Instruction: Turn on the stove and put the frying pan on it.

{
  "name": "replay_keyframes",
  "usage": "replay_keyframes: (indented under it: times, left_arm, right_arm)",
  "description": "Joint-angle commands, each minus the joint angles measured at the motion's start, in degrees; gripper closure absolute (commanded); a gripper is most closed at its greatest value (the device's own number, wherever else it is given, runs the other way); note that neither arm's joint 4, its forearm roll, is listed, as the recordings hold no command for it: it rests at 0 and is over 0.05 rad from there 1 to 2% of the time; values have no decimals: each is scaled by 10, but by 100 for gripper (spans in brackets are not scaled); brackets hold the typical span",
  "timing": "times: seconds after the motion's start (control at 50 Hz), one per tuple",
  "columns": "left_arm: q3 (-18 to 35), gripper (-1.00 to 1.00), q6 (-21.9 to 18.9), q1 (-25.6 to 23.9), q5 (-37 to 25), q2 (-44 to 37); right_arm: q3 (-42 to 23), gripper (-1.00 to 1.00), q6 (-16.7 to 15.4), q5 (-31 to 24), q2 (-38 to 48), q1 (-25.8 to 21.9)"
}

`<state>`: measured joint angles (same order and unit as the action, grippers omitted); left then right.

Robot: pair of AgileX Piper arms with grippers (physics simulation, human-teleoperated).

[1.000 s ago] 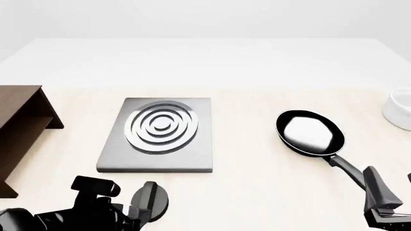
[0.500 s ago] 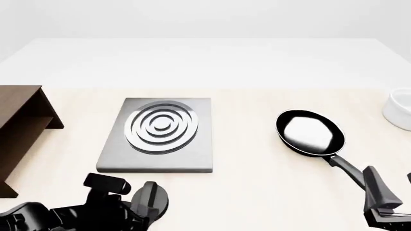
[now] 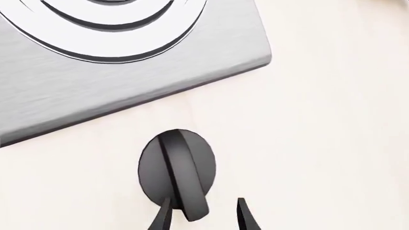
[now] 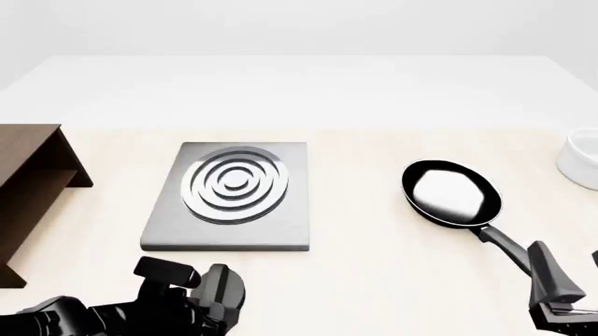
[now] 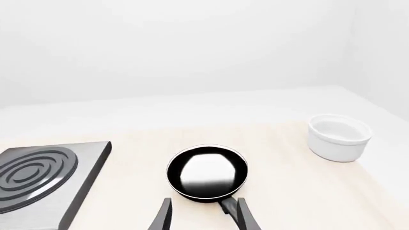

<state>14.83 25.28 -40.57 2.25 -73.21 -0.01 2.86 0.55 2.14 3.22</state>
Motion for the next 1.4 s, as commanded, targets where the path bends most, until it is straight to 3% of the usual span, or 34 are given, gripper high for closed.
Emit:
replay_keyframes:
  times: [0.02,0.44,0.82,1.02,1.16,1.22,1.3,1.4]
  left_arm:
    - [-2,-100,5,-11,17,-18]
    - [19,-100,6,-34,25,-48]
    - [73,-100,5,-75,7,-71]
    - [93,-100,3,-98,-59,4]
    - [126,-100,-17,-115,-160,116]
    - [130,-100,-15,-120,-175,140]
    - [148,-100,-61,-98,-226,202]
    - [131,-100,-226,51,-283,324]
  right_arm:
    - [0,-100,0,0,0,0]
    - [0,-100,4,-4,-6,0]
    - [0,-100,5,-8,-10,0]
    - [0,-100,4,-7,-8,0]
    - [0,-100,2,-4,-5,0]
    - [0,-100,0,-4,-5,0]
    - [0,-100,-1,-4,-4,0]
    - [0,-100,-2,-5,-5,0]
